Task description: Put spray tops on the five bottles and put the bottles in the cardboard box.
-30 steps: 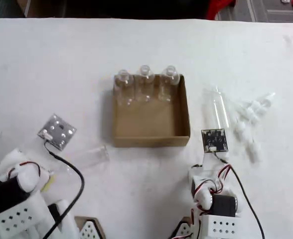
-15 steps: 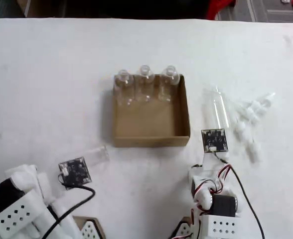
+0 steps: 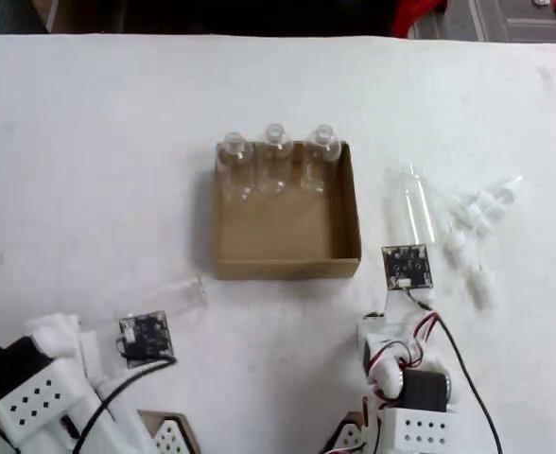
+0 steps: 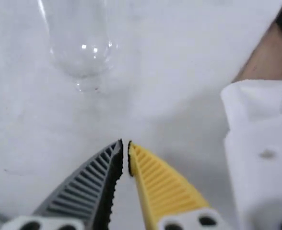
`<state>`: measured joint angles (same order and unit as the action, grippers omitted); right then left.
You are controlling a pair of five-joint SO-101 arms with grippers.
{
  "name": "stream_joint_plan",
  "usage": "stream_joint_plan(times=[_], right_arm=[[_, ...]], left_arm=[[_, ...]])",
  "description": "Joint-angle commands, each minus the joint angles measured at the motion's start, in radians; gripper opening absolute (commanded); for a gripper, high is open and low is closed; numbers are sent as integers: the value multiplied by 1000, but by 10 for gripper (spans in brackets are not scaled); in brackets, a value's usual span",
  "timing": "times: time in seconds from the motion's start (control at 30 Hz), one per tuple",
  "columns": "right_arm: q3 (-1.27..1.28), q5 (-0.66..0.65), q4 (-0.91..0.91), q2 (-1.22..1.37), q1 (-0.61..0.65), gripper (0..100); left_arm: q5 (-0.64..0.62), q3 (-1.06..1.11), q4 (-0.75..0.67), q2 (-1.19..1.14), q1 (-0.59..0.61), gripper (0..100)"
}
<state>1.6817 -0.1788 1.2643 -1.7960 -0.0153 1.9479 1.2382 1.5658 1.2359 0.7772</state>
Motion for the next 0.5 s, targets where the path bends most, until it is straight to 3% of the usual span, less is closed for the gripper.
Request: stream_joint_plan(times=[0.0, 0.2, 0.47], right_arm=[[9, 5, 5, -5, -8, 16], [9, 5, 5, -5, -8, 16], [9, 5, 5, -5, -8, 16]], left_arm=[[40, 38, 21, -19, -45, 22], [-75, 40, -11, -51, -157, 21], [-127, -48, -110, -409, -174, 21]])
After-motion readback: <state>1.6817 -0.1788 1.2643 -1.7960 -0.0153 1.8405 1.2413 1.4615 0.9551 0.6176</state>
